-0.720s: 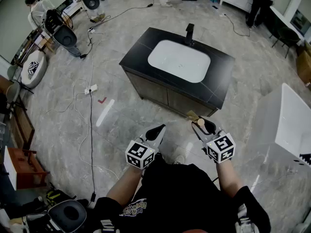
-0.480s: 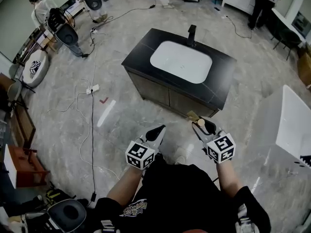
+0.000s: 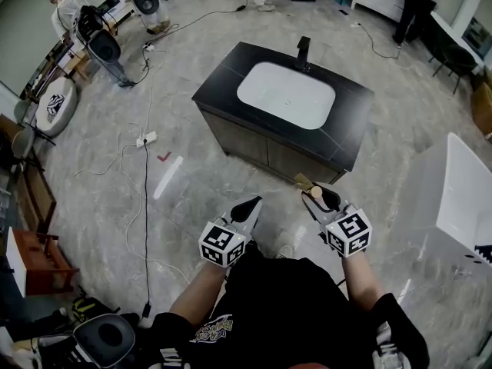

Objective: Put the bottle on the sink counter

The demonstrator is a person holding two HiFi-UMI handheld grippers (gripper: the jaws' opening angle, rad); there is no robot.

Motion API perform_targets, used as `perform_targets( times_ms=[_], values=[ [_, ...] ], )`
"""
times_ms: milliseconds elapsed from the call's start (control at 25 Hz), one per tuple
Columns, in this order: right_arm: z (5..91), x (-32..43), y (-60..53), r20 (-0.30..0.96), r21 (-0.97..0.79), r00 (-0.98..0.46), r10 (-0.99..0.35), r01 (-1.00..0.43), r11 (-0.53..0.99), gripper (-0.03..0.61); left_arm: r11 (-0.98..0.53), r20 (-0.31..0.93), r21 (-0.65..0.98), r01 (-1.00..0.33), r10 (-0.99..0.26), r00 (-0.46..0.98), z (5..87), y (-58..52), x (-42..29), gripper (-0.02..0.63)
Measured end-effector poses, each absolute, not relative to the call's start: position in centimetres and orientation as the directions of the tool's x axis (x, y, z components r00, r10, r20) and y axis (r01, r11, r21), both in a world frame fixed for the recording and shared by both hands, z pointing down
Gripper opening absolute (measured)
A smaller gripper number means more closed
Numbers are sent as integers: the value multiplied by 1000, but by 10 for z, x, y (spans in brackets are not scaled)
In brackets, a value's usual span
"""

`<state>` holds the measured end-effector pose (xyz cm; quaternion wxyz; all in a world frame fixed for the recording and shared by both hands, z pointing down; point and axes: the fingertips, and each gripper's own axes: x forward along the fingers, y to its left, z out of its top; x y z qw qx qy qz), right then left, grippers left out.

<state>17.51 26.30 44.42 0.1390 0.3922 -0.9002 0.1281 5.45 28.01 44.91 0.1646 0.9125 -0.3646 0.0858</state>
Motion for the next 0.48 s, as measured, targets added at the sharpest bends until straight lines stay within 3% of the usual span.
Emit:
perform_targets(
  times_ms=[480],
  values=[
    [444, 170, 259, 338, -128, -666, -665, -732, 669, 164, -681, 285, 244, -690, -630, 722, 451, 277, 56, 0]
  ],
)
